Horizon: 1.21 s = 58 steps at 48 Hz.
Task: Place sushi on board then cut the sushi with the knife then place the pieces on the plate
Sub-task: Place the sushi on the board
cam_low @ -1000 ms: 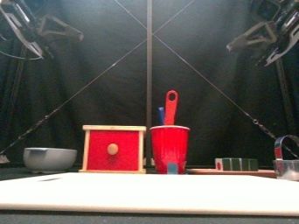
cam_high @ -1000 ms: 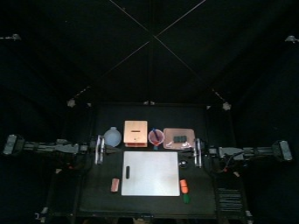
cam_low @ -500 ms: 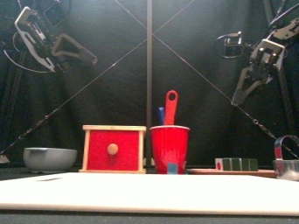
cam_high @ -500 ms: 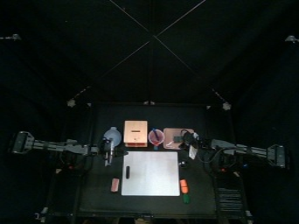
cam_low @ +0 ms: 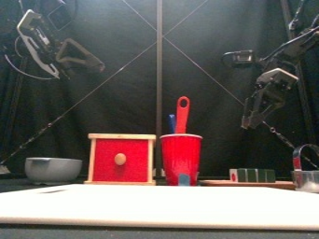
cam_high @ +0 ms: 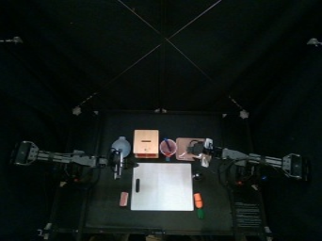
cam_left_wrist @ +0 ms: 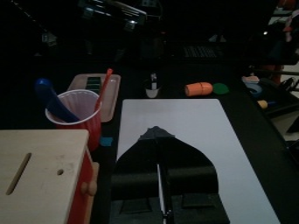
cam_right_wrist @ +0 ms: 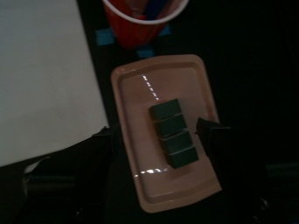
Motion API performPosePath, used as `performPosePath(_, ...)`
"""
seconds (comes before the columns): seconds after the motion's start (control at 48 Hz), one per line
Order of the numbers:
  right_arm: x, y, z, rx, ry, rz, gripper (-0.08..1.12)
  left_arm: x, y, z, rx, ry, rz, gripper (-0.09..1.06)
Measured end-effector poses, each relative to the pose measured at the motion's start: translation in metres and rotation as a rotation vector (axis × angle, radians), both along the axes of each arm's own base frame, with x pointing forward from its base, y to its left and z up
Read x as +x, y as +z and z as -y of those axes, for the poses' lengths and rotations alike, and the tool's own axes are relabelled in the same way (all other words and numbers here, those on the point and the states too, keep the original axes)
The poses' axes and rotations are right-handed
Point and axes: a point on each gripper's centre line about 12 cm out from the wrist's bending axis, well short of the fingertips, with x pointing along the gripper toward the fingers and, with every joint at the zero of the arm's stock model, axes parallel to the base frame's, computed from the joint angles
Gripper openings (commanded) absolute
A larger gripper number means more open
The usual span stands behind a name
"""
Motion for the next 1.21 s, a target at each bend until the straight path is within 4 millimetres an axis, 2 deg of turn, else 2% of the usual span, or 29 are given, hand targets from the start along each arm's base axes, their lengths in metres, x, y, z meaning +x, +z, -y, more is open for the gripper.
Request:
performPosePath(0.229,-0.004,-0.014,0.020,-0.009,-0.057,-0.069,0.95,0.000,0.001,-0.002,0.000,0.009,0.002,-0.01)
performPosePath(0.458,0.005,-0.038,0.028,0.022,0.004,-0.176,0.95,0.000,0.001,-0.008,0.000,0.031,0.002,-0.01)
performPosePath(0.833,0.006,-0.059,0.054,0.108,0.054,-0.234,0.95,-0.001,-0.001,-0.009,-0.004,0.037,-0.003,-0.01)
performPosePath(1.208,0.009,-0.095,0.065,0.193,0.095,-0.316,0.94,-0.001,-0.002,-0.012,-0.012,0.053,-0.006,-0.01)
